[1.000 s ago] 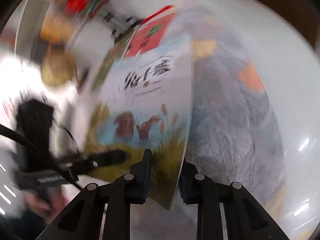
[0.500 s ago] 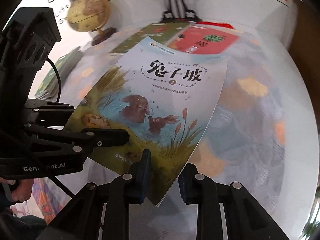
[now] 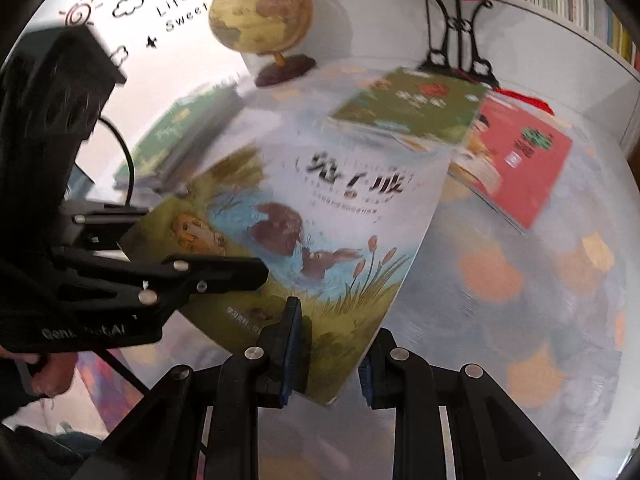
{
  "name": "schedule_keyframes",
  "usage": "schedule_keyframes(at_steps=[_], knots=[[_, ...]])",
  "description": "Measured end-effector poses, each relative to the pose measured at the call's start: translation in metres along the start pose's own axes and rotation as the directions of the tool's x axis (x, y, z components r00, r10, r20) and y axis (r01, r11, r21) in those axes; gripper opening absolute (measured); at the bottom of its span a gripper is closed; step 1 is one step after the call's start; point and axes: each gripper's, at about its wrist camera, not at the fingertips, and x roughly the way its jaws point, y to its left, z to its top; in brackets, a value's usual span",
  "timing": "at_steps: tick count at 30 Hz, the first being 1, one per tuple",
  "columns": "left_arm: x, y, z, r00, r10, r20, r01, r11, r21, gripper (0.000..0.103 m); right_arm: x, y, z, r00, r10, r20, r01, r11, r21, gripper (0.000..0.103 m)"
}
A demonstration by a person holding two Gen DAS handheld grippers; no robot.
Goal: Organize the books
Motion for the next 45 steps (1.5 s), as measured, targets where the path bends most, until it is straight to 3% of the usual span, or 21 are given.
schedule_keyframes(at_steps=[9, 14, 21, 27, 38, 45], knots=[[-0.060, 0.068, -0.008, 0.995, -0.002, 0.097, 0.007, 0.999, -0.047, 0.023, 0.009, 0.077, 0.052, 0.997, 0.025, 0.069, -0.022, 0.998, -0.055, 0.024], [-0.102, 0.099, -0.011, 0.981, -0.009, 0.193, 0.022, 0.997, -0.070, 0.023, -0.002, 0.116, 0.074, 0.992, 0.023, 0.127, -0.011, 0.995, -0.097, 0.025], [-0.137, 0.166, -0.014, 0.961, 0.079, 0.266, -0.038, 0.987, -0.155, 0.023, 0.019, 0.168, 0.123, 0.984, 0.085, 0.159, -0.057, 0.983, -0.176, 0.025], [-0.141, 0.220, -0.015, 0.951, 0.134, 0.279, -0.074, 0.974, -0.216, 0.023, 0.068, 0.208, 0.162, 0.987, 0.099, 0.126, -0.067, 0.971, -0.231, 0.026], [-0.117, 0.287, -0.014, 0.960, 0.077, 0.270, 0.011, 0.951, -0.310, 0.024, 0.121, 0.227, 0.189, 0.995, 0.071, 0.065, -0.057, 0.979, -0.195, 0.028], [-0.101, 0.305, -0.033, 0.971, 0.044, 0.236, 0.057, 0.914, -0.402, 0.030, 0.142, 0.228, 0.184, 0.996, 0.087, -0.017, -0.088, 0.985, -0.151, 0.032]])
